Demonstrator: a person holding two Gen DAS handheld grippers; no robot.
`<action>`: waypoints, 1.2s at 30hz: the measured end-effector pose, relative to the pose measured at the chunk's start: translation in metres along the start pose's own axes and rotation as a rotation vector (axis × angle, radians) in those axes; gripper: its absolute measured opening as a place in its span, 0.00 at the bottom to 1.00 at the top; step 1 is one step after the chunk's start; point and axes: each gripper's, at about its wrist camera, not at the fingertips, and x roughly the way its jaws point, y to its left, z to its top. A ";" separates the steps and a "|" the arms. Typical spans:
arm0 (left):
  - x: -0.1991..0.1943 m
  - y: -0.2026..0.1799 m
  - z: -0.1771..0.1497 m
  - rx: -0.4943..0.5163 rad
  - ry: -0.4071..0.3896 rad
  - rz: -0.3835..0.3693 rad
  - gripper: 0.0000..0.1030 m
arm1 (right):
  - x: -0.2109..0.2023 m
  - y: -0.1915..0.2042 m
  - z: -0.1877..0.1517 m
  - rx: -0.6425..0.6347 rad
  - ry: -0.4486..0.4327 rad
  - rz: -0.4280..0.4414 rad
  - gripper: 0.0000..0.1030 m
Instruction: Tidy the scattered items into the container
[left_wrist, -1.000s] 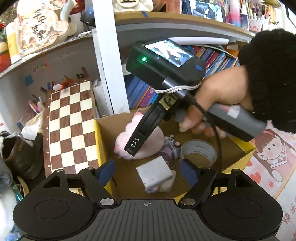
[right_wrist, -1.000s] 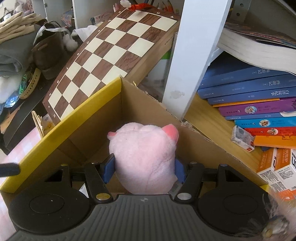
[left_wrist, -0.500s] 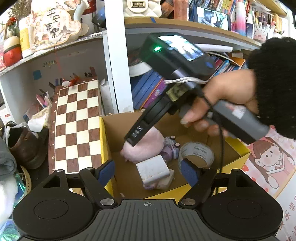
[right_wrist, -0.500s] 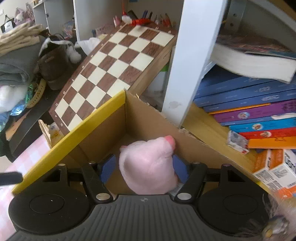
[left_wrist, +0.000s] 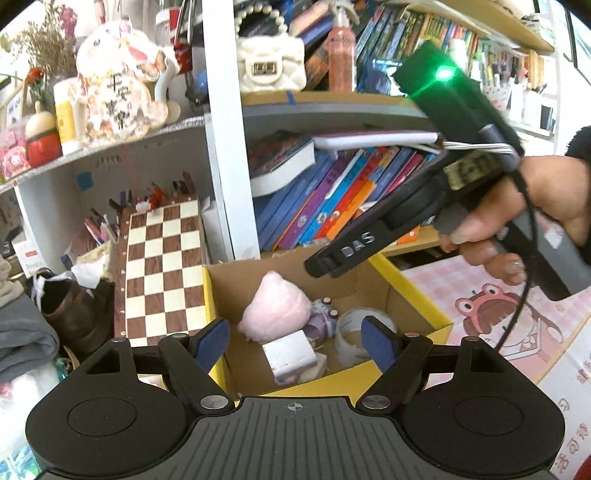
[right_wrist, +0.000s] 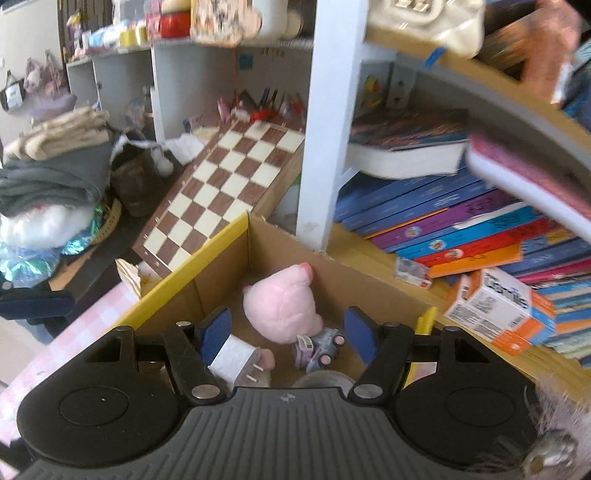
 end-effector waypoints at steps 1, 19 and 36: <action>-0.005 -0.002 0.001 0.001 -0.006 0.000 0.78 | -0.009 0.000 -0.002 0.004 -0.012 -0.004 0.64; -0.035 -0.048 -0.019 -0.021 0.015 0.008 0.84 | -0.106 0.002 -0.093 0.100 -0.066 -0.060 0.65; -0.026 -0.091 -0.047 -0.071 0.086 0.116 0.87 | -0.142 -0.003 -0.218 0.297 -0.024 -0.272 0.70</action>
